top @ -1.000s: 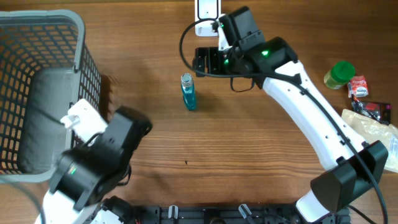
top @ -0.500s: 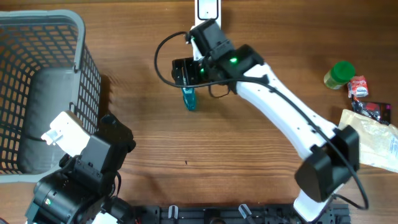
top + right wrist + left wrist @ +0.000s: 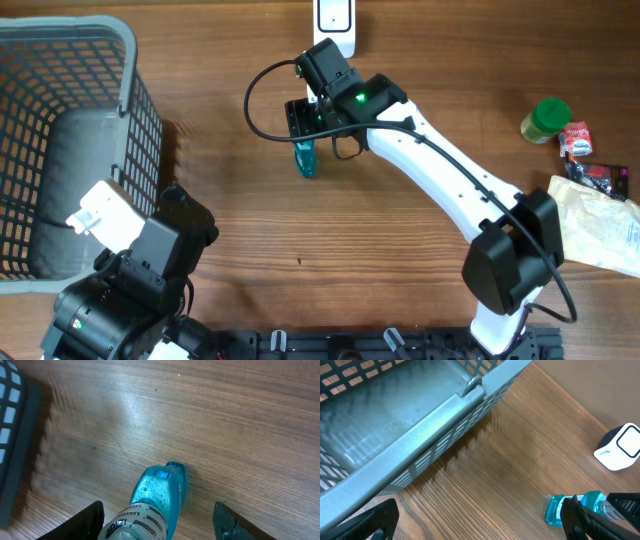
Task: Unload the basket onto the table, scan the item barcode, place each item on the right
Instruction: 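Lift the bottle by its cap and carry it toward the white scanner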
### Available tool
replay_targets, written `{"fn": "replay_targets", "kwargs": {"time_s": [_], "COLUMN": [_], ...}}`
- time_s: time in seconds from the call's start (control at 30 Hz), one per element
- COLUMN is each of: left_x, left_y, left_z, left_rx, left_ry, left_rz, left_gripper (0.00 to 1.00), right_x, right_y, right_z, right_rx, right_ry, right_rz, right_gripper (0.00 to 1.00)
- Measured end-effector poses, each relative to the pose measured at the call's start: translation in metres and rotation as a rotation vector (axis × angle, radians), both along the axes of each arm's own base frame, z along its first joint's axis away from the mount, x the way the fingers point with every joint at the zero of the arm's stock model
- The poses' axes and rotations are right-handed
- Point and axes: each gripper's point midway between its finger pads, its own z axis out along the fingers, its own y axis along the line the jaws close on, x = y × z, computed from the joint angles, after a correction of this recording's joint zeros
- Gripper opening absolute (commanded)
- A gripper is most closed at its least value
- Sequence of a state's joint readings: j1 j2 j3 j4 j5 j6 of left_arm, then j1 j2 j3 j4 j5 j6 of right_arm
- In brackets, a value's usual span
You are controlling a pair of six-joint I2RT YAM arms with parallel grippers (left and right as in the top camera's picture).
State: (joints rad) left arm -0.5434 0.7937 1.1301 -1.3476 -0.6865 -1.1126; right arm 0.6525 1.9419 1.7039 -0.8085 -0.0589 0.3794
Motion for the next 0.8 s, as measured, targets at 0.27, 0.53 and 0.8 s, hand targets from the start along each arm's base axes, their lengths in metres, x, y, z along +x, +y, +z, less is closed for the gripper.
{"fn": "replay_targets", "kwargs": {"time_s": [0.27,0.53,0.8], "left_x": [-0.001,-0.003,-0.004], "left_y": [0.003,0.004,0.005], "left_z": [0.0,-0.001,-0.002], "left_rx": [0.014,0.023,0.027], "left_ry": [0.001,0.012,0.019], "left_rz": [0.007,0.008,0.008], "left_gripper": [1.0,1.0,1.0], "right_x": [-0.015,-0.016,-0.011], "right_y": [0.016,0.011,0.004], "right_z": [-0.012,-0.013,-0.013], "right_rx": [-0.035,-0.077,-0.116], "right_ry": [0.013,0.001,-0.027], "right_rz": [0.058,0.054,0.04], "right_gripper": [0.52,0.34,0.27]}}
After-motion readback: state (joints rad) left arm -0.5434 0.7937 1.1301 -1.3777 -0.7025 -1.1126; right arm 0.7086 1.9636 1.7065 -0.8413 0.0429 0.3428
